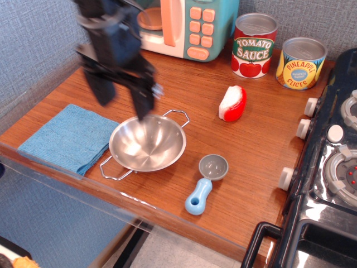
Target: PLACE THE SPOON BEHIND THE BLUE CLOTH
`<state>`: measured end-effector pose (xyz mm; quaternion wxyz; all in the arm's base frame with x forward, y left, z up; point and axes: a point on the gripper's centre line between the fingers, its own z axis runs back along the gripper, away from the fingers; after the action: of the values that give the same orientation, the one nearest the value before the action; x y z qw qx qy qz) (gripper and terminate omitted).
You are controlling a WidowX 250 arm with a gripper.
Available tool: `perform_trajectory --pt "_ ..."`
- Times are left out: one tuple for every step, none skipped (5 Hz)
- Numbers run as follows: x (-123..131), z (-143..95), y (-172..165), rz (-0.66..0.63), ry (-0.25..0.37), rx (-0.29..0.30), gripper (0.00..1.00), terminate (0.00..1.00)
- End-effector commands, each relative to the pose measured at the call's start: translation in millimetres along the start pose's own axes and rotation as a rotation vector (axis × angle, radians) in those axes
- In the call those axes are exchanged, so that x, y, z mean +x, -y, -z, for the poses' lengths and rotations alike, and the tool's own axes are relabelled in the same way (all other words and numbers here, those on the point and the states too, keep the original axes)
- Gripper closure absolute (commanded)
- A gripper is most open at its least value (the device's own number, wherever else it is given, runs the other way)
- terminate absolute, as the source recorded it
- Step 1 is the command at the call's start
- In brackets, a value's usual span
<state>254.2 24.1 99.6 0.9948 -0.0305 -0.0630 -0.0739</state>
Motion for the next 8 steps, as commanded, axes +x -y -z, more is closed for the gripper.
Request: perform_trajectory --pt "-10 31 70 0.108 -0.042 -0.013 0.00 0.00" --pt "-12 44 86 0.133 -0.062 0.009 0.00 0.00" --pt "-14 66 91 0.109 -0.114 0.036 0.00 0.00" --pt "-18 83 92 0.052 -0.171 0.068 0.00 0.00" --pt "-21 94 93 0.024 -0.198 0.062 0.00 0.00" --pt "-21 95 91 0.011 -0.187 0.045 0.00 0.00" --pt "-20 94 90 0.017 -0.182 0.032 1.00 0.00" --pt "-20 90 90 0.048 -0.156 0.032 1.00 0.00"
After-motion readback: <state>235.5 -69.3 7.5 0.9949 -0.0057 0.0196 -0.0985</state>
